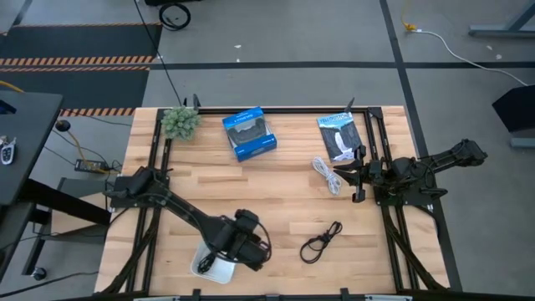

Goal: Pick and place USB-C Cables
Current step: Put the black charger cable into the bin

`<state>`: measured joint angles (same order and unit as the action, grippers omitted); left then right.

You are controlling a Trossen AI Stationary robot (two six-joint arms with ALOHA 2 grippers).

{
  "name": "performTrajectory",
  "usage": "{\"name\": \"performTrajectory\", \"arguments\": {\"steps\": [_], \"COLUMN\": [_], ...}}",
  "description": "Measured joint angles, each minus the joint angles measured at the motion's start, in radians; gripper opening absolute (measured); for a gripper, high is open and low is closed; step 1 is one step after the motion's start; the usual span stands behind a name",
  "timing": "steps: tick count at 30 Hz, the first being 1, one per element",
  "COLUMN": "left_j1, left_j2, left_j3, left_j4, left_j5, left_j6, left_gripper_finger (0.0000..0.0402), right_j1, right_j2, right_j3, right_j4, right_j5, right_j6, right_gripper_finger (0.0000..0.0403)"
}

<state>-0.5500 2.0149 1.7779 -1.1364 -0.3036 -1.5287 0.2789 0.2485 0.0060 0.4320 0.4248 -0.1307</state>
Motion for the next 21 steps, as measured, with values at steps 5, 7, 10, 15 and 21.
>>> {"name": "performTrajectory", "arguments": {"steps": [5,7,10,15,21], "left_j1": [0.041,0.061,0.093,0.128,0.158], "left_j2": [0.002,0.002,0.018,0.098,0.192], "left_j3": [0.000,0.000,0.001,0.000,-0.001], "left_j4": [0.132,0.190,0.301,0.551,0.835], "left_j5": [-0.020,-0.037,-0.049,-0.005,0.065], "left_j6": [0.149,0.218,0.314,0.502,0.692], "left_gripper_finger": [0.0172,0.0172,0.0172,0.0172,0.0172], "right_j1": [0.000,0.000,0.000,0.000,0.000], "right_j2": [0.000,0.000,0.000,0.000,0.000], "right_j3": [0.000,0.000,0.000,0.000,0.000], "right_j4": [0.000,0.000,0.000,0.002,0.000], "right_j5": [0.000,0.000,0.000,0.000,0.000], "right_j6": [0.000,0.000,0.000,0.000,0.000], "right_gripper_finger": [0.0050,0.0050,0.0050,0.0050,0.0050]}}
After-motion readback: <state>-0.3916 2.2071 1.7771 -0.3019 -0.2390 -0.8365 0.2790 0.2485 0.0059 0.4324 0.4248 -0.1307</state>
